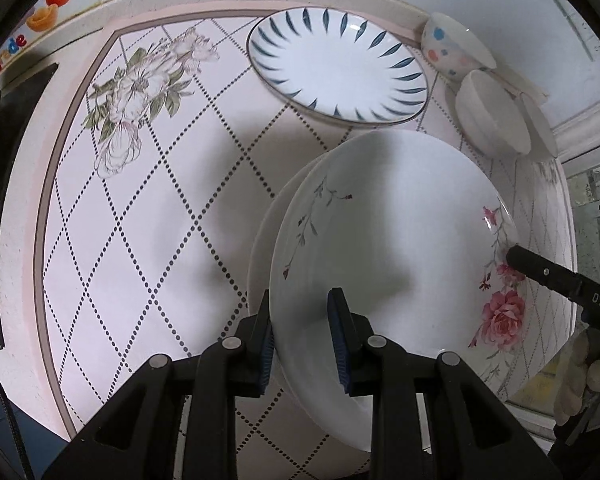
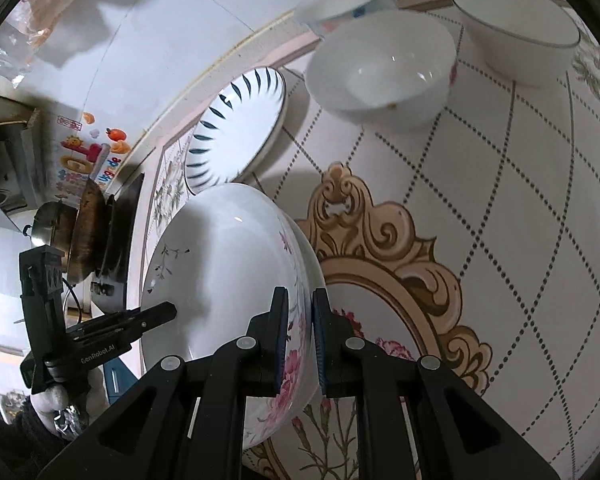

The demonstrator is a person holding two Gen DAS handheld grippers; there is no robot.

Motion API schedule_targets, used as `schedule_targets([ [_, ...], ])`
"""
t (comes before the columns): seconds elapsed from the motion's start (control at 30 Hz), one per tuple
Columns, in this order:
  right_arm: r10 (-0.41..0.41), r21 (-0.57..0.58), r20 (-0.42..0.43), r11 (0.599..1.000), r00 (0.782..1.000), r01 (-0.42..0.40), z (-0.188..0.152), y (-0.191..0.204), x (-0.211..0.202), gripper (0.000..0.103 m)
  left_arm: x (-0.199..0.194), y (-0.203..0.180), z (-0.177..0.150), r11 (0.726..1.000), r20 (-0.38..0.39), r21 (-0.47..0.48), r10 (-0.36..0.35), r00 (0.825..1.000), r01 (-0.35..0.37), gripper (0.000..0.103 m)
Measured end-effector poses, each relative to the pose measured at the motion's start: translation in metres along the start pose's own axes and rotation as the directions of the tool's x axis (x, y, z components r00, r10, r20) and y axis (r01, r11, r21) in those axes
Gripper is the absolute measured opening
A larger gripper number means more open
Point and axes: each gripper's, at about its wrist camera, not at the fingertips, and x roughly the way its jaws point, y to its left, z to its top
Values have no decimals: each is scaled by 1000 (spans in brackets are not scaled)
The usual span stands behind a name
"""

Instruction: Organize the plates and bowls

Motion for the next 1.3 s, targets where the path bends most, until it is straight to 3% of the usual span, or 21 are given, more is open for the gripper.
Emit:
schedule_targets([
  [0.5, -23, -19, -5, 1000, 1000, 23, 1, 4, 8, 14, 8, 7, 2, 1000, -24, -29, -12, 1000, 11, 23],
  [0.8, -23, 6, 7, 1000, 1000, 23, -1, -4, 2, 14, 14, 0, 4, 1000, -42, 18, 0, 999, 1, 23],
  [1.3, -80, 23, -23, 996, 997, 80, 0, 3, 7, 14, 10, -10, 19, 996, -109, 67, 72, 991, -65, 23],
])
